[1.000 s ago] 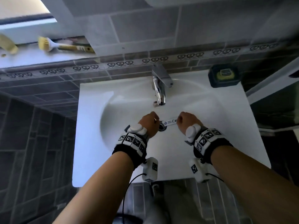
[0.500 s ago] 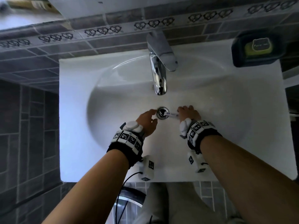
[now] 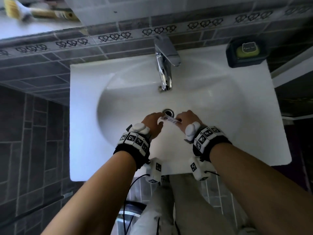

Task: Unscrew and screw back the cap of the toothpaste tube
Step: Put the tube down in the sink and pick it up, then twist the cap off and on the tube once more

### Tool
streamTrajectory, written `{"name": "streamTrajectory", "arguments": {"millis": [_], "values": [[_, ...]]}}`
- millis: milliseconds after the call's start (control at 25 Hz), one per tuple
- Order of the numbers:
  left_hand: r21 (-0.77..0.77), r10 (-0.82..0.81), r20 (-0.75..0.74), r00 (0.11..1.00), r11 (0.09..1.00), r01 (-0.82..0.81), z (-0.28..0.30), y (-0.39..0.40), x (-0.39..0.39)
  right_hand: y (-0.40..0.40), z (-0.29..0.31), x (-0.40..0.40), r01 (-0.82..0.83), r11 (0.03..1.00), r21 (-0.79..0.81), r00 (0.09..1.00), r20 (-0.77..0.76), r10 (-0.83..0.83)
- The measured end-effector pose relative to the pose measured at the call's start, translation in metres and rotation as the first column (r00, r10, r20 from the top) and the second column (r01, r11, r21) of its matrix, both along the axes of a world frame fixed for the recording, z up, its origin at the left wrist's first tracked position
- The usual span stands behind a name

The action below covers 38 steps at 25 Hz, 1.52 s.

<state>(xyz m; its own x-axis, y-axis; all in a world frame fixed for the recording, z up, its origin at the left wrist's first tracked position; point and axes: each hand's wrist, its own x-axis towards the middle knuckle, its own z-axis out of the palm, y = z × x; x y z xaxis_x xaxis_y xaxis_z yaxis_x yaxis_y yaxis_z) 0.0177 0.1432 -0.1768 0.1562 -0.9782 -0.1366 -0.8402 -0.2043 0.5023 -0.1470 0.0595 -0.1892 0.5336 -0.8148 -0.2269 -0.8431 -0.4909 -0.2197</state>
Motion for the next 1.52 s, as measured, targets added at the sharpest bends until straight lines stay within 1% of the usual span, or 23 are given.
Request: {"name": "streamTrajectory", "arguments": {"millis": [80, 200, 280, 360, 400, 480, 560, 640, 720, 760, 800, 840, 880, 920, 1000, 1040, 1080, 1120, 1200, 1360, 1440, 1480, 1520], "values": [[-0.002, 0.05, -0.021, 0.999, 0.999, -0.05, 0.01, -0.005, -0.005, 0.0, 0.01, 0.001, -0.011, 0.999, -0.049, 0.998, 0.067, 0.014], [-0.059, 0.111, -0.209, 0.972, 0.99, -0.126, 0.03, -0.008, -0.001, -0.005, 0.028, 0.008, 0.007, 0.999, -0.041, 0.989, 0.151, -0.001], [-0.129, 0.109, -0.303, 0.947, 0.98, -0.154, 0.042, -0.006, 0.002, -0.006, 0.038, 0.013, 0.034, 0.999, -0.028, 0.98, 0.199, -0.027], [-0.187, 0.108, -0.389, 0.915, 0.963, -0.194, 0.045, -0.001, 0.002, -0.002, 0.043, 0.017, 0.021, 1.0, -0.022, 0.984, 0.176, -0.017], [-0.215, 0.112, -0.389, 0.915, 0.954, -0.208, 0.044, 0.002, 0.002, 0.001, 0.043, 0.018, 0.005, 1.0, -0.01, 0.99, 0.143, -0.004], [-0.242, 0.116, -0.326, 0.938, 0.949, -0.201, 0.04, 0.009, 0.002, 0.008, 0.044, 0.017, 0.015, 1.0, 0.006, 0.993, 0.117, -0.016], [-0.235, 0.122, -0.266, 0.956, 0.954, -0.187, 0.039, 0.013, 0.001, 0.013, 0.049, 0.01, 0.133, 0.987, 0.095, 0.952, 0.263, -0.154], [-0.241, 0.13, -0.275, 0.953, 0.95, -0.199, 0.042, 0.014, -0.002, 0.015, 0.06, 0.001, 0.253, 0.957, 0.141, 0.851, 0.437, -0.29], [-0.217, 0.119, -0.33, 0.936, 0.956, -0.199, 0.044, 0.015, -0.004, 0.015, 0.068, -0.005, 0.272, 0.961, 0.053, 0.836, 0.481, -0.263], [-0.2, 0.113, -0.352, 0.929, 0.961, -0.193, 0.043, 0.018, -0.004, 0.016, 0.069, -0.005, 0.253, 0.966, 0.043, 0.835, 0.494, -0.241], [-0.179, 0.117, -0.381, 0.917, 0.964, -0.198, 0.04, 0.021, -0.005, 0.017, 0.069, -0.004, 0.244, 0.966, 0.09, 0.805, 0.536, -0.253], [-0.147, 0.139, -0.434, 0.89, 0.964, -0.222, 0.036, 0.025, -0.007, 0.021, 0.067, -0.002, 0.25, 0.953, 0.172, 0.743, 0.598, -0.303], [-0.099, 0.179, -0.516, 0.838, 0.959, -0.266, 0.031, 0.03, -0.01, 0.026, 0.064, 0.0, 0.279, 0.926, 0.256, 0.659, 0.65, -0.378], [-0.041, 0.222, -0.617, 0.755, 0.949, -0.314, 0.028, 0.035, -0.014, 0.03, 0.059, 0.001, 0.315, 0.888, 0.336, 0.578, 0.674, -0.46], [0.068, 0.281, -0.801, 0.528, 0.92, -0.387, 0.026, 0.043, -0.02, 0.038, 0.048, 0.005, 0.338, 0.761, 0.554, 0.495, 0.583, -0.644], [0.106, 0.293, -0.856, 0.426, 0.906, -0.411, 0.027, 0.045, -0.021, 0.04, 0.044, 0.007, 0.271, 0.684, 0.677, 0.457, 0.535, -0.711], [0.126, 0.298, -0.884, 0.359, 0.893, -0.432, 0.029, 0.047, -0.02, 0.043, 0.042, 0.009, 0.159, 0.618, 0.77, 0.432, 0.508, -0.745], [0.133, 0.301, -0.894, 0.332, 0.886, -0.445, 0.031, 0.048, -0.018, 0.045, 0.039, 0.011, 0.069, 0.585, 0.808, 0.431, 0.505, -0.748], [0.13, 0.304, -0.878, 0.37, 0.895, -0.426, 0.032, 0.052, -0.014, 0.05, 0.039, 0.013, 0.024, 0.621, 0.783, 0.433, 0.552, -0.713], [0.065, 0.217, -0.794, 0.568, 0.959, -0.276, 0.033, 0.05, -0.018, 0.047, 0.047, 0.008, 0.094, 0.784, 0.614, 0.415, 0.691, -0.592], [0.008, 0.176, -0.731, 0.66, 0.968, -0.249, 0.036, 0.046, -0.021, 0.047, 0.05, 0.005, 0.071, 0.794, 0.604, 0.421, 0.703, -0.573], [-0.011, 0.165, -0.719, 0.675, 0.968, -0.249, 0.038, 0.044, -0.023, 0.048, 0.05, 0.002, 0.045, 0.785, 0.618, 0.431, 0.697, -0.573], [-0.021, 0.165, -0.738, 0.654, 0.963, -0.268, 0.04, 0.043, -0.023, 0.05, 0.05, 0.0, 0.003, 0.766, 0.642, 0.44, 0.687, -0.578]]}}
